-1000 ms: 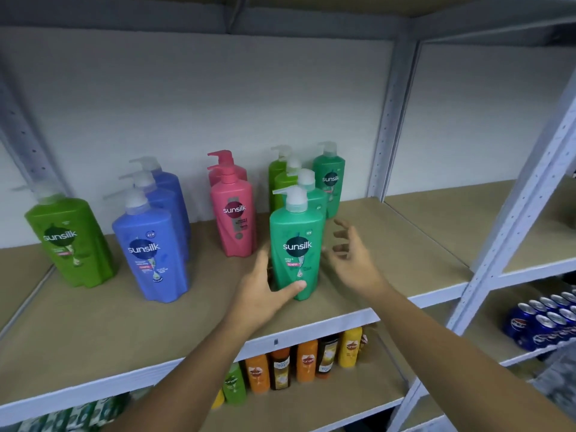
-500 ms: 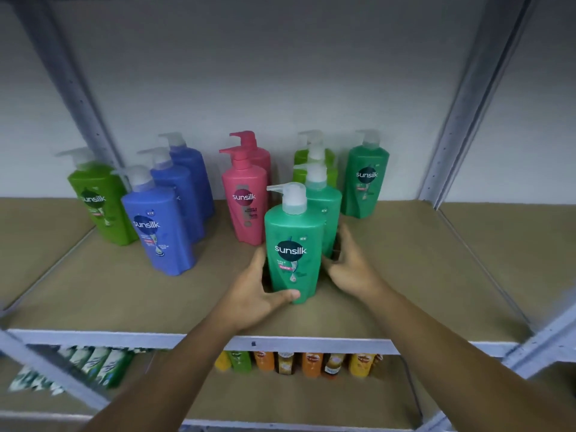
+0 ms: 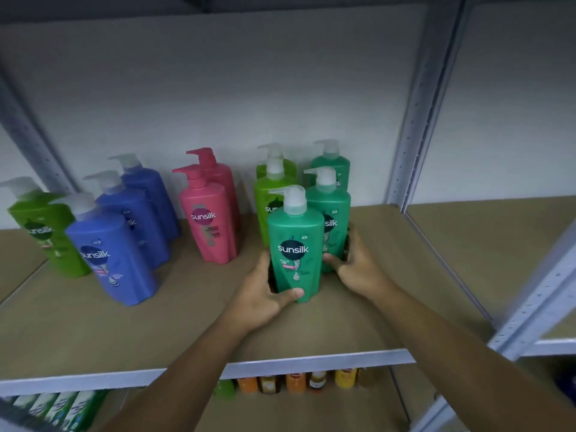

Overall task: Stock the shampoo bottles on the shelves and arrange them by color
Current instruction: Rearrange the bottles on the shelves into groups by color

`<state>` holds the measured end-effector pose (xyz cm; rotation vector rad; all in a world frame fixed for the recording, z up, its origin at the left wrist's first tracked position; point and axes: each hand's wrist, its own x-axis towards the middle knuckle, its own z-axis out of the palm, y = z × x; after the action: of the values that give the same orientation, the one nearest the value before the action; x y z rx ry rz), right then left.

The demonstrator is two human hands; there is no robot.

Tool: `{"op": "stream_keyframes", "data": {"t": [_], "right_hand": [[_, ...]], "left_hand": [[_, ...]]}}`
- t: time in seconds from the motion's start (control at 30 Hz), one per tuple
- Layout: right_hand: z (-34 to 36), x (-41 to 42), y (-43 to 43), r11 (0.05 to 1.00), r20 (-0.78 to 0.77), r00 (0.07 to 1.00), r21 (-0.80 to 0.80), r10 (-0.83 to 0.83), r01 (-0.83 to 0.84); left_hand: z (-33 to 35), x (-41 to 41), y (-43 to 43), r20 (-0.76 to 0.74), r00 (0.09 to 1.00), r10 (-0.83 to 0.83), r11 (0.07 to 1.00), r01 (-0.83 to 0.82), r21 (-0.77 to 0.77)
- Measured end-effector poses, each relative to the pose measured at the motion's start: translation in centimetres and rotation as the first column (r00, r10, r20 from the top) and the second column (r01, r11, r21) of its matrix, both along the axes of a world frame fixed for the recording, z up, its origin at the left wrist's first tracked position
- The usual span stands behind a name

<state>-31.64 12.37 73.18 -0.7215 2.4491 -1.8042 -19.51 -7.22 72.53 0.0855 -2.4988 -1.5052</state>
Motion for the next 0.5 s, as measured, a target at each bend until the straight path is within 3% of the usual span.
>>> {"op": "stream_keyframes", "data": {"t": [0.5], "right_hand": [[0.3,-5.6,1.4,0.997,-0.004,0.998,0.013,-0.070,0.070]], "left_hand": [[-0.5,-5.3,2.9,-0.082,0.996,0.022,0.999,-0.024,-0.023]]}}
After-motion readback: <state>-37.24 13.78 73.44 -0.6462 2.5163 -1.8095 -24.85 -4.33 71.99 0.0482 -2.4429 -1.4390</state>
